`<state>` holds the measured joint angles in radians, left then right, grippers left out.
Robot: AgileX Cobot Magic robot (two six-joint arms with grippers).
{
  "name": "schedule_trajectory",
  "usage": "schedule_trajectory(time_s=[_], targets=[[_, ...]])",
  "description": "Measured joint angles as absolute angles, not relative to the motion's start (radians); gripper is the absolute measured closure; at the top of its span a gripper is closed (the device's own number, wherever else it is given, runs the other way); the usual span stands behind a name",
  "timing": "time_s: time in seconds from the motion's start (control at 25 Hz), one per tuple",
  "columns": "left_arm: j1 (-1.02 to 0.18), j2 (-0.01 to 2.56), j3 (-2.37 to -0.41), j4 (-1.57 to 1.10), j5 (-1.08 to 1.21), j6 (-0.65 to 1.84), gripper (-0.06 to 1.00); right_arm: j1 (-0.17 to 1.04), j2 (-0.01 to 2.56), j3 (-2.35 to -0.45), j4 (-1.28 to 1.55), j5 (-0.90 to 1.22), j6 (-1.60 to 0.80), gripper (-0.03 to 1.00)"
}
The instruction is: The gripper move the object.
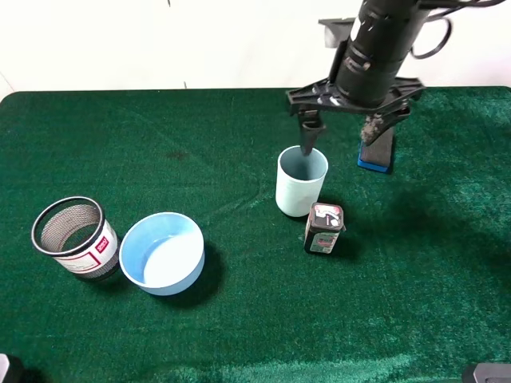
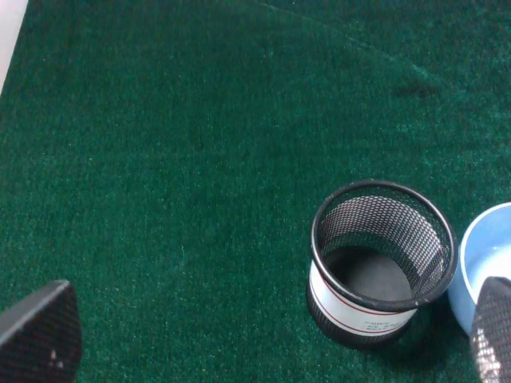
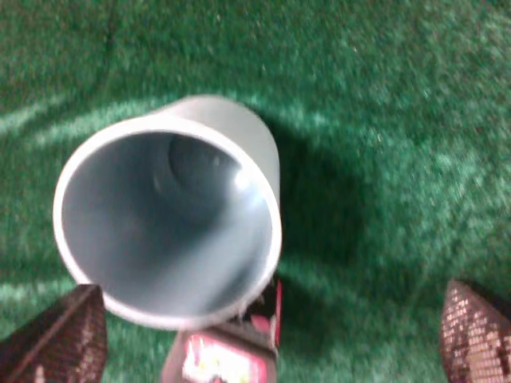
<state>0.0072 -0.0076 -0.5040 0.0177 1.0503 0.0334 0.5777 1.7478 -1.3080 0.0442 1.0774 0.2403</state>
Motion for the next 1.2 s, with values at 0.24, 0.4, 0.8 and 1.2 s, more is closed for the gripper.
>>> schedule_trajectory(time_s=[0.24, 0.4, 0.8, 1.2], targets=[[0.007, -0.008, -0.504, 0.018, 1.050, 0.033, -0.05, 0.578, 1.661, -1.309, 0.044, 1.164, 0.240, 0.34], [0.007, -0.008, -0.504, 0.018, 1.050, 0.033, -0.05, 0.578, 1.597, -1.309, 0.044, 1.208, 0.240, 0.34], [0.007, -0.008, -0.504, 0.018, 1.050, 0.033, -0.05, 0.578, 1.398, -1.287, 0.051, 1.212, 0.237, 0.34], [0.007, -0.008, -0.504, 0.018, 1.050, 0.033, -0.05, 0.578, 1.150, -1.109, 0.052, 1.214, 0.232, 0.34]])
